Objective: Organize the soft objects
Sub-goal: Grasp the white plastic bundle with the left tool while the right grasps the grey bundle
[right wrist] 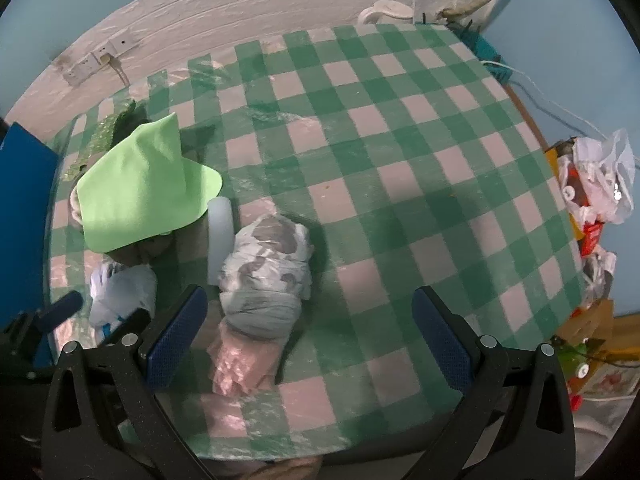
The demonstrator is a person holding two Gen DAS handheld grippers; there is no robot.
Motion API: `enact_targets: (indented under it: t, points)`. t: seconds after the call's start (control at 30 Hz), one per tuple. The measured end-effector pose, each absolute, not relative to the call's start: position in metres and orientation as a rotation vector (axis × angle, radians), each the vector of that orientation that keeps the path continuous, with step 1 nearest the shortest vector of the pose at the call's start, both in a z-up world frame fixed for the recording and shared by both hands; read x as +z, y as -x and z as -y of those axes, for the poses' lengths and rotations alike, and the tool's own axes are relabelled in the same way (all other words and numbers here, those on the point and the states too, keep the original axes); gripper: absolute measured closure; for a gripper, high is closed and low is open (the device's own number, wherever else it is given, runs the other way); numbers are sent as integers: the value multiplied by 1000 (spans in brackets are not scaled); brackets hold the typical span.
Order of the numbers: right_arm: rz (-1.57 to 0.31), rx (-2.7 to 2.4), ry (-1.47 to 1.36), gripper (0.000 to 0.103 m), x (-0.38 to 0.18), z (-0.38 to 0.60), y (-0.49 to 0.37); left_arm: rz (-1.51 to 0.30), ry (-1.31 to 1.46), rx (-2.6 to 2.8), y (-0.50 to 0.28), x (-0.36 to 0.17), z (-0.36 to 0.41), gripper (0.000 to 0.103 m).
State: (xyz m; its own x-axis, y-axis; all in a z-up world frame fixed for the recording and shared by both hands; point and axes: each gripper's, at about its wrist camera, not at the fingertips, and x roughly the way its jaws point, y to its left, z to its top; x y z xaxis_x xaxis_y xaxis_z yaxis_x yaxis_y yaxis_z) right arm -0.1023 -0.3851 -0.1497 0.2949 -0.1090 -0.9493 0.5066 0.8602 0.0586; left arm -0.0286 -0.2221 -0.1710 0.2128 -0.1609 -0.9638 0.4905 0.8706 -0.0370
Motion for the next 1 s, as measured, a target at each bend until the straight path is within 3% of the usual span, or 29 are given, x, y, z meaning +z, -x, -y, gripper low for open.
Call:
enact_targets:
  t: [0.1, 0.17, 0.23, 0.37, 0.53, 0.77, 1.0]
  points:
    - [-1225, -409, -389, 2, -157, 382, 98, -1297, -274, -465, 28, -176, 218, 23]
    - [-1236, -406, -383, 2, -162, 380, 94, -1302, -276, -461, 28, -177, 217, 38]
    - [-1245, -408, -366, 2, -167, 378, 90, -1302, -289, -461, 28, -178, 216, 46]
    - [-1266, -408, -337, 2, -176, 374, 82, -1278, -295, -458, 29, -174, 212, 54]
    - [-1303, -395, -317, 16, -186, 368, 75, -1256, -302, -451, 29, -169, 209, 57]
    - [-1327, -354, -351, 53, -191, 368, 74, -1249, -294, -459, 26, -165, 204, 58]
    - [-1306, -351, -327, 55, -176, 366, 77, -1228, -279, -466, 25, -154, 198, 59]
